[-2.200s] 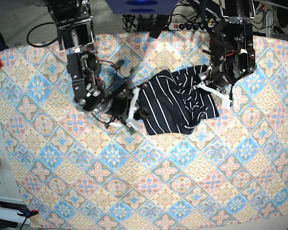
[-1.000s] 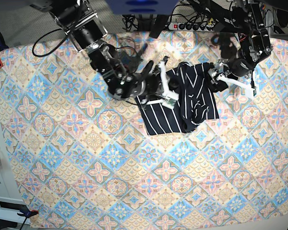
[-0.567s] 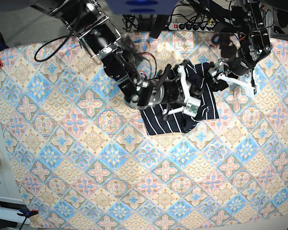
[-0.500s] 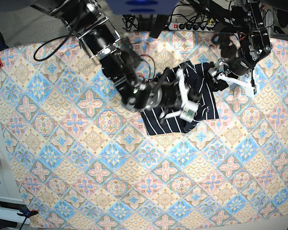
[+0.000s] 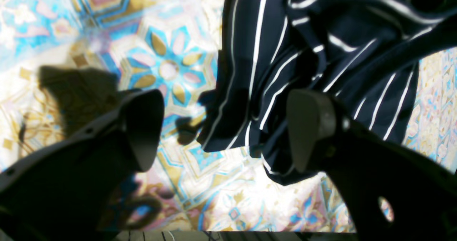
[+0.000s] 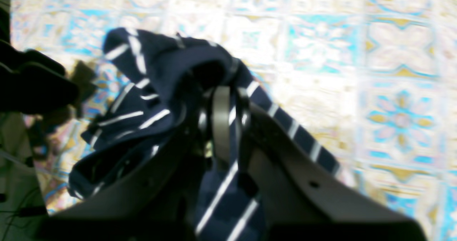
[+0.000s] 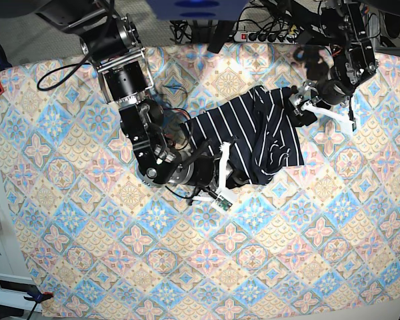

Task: Fold the T-shirt properly
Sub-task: 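Regrip the folded bundle's edge with the right gripper and pull it flat, then hold the bundle with both grippers and rotate it square on the table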

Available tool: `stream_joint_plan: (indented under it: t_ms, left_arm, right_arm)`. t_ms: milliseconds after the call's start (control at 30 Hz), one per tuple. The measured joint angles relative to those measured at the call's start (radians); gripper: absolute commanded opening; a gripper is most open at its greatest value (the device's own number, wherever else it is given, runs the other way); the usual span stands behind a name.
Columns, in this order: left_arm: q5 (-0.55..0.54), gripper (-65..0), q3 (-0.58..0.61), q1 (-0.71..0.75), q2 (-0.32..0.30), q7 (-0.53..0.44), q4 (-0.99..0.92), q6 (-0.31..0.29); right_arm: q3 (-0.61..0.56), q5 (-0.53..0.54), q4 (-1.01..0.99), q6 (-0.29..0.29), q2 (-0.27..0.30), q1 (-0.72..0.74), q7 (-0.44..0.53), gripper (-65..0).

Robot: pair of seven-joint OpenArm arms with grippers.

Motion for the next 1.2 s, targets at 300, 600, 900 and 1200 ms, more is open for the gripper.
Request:
stream_joint_plan:
  t_ms: [300, 600, 900, 1200]
  left_arm:
    - [0.004, -12.1, 0.000, 0.000, 0.000, 0.002, 0.000, 0.002]
    - [0.000, -13.1, 0.002, 0.013, -0.004, 0.002, 0.001, -0.001]
    - [0.009, -42.8, 0.040, 0.097, -0.011, 0.000, 0.111, 0.002]
    - [0.000, -50.4, 0.174, 0.142, -0.009, 0.002, 0.115, 0.001]
  right_arm:
    - [-0.233, -0.004, -0.088, 0.003, -0.072, -0.003, 0.133, -61.7]
    - [-0.294, -0.005, -0.112, -0.001, -0.068, 0.017, 0.165, -61.8]
    - [-0.177, 0.010, 0.078, -0.018, -0.014, 0.018, 0.100, -61.8]
    - [-0.043, 0.026, 0.024, -0.005, -0.003, 0.008, 0.102, -61.9]
